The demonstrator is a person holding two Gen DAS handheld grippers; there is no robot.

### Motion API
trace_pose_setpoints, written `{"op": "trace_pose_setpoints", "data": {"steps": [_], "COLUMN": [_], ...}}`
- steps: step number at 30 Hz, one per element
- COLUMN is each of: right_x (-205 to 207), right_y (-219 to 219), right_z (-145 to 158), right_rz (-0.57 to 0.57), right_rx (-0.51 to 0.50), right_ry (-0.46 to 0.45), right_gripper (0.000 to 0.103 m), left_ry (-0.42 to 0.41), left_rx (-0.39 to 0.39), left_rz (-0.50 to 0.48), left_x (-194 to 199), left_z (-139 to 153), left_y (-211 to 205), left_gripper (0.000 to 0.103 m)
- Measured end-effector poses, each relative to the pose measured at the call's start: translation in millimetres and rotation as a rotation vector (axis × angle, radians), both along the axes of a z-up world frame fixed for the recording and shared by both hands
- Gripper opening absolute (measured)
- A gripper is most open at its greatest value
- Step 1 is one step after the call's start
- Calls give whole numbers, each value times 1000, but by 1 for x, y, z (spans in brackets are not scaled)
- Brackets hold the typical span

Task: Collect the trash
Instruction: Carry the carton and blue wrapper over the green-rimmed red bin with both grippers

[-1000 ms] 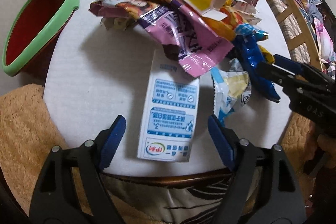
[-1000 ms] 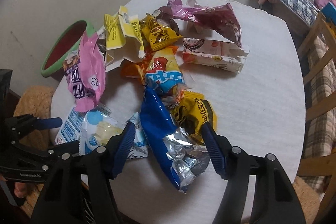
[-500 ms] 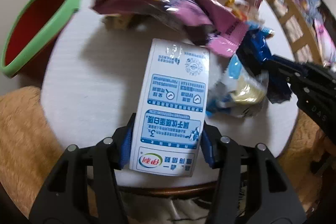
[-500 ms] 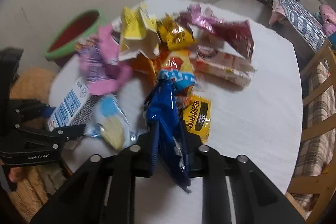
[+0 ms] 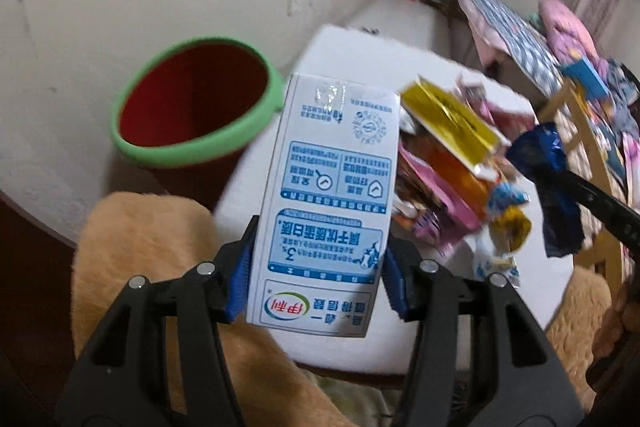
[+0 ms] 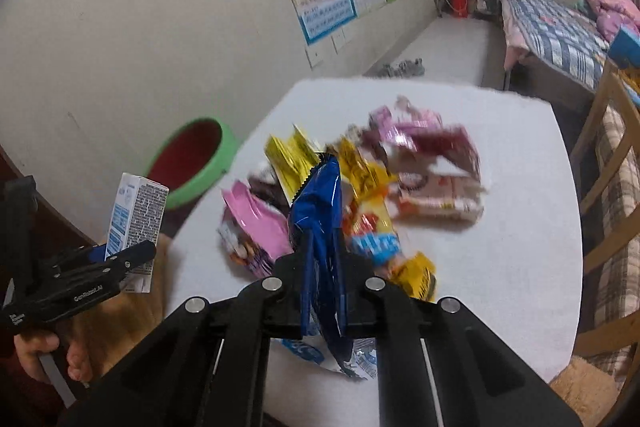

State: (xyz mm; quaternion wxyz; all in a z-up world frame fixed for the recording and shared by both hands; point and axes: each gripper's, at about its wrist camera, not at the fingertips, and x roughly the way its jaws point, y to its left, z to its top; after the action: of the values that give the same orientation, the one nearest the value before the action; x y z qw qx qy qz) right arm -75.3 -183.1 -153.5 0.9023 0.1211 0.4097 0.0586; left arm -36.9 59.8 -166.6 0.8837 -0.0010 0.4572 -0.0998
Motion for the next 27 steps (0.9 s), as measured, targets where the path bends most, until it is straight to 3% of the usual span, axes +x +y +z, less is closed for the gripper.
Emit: {"op": "trace_pose_setpoints", "data": {"steps": [13, 27], "right_x": [30, 88], "right_y": [40, 116], "right_z": [28, 24], "right_rz": [69, 206], "right_rx": [17, 19], "right_ry": [-44, 7], "right_gripper": [9, 9], "left_ry": [-70, -37], "left_rx": [11, -6], "left_rz": [101, 232], "left_x": [33, 66], "left_z": [19, 14], "left_y": [28, 94], "left_gripper": [52, 52]}}
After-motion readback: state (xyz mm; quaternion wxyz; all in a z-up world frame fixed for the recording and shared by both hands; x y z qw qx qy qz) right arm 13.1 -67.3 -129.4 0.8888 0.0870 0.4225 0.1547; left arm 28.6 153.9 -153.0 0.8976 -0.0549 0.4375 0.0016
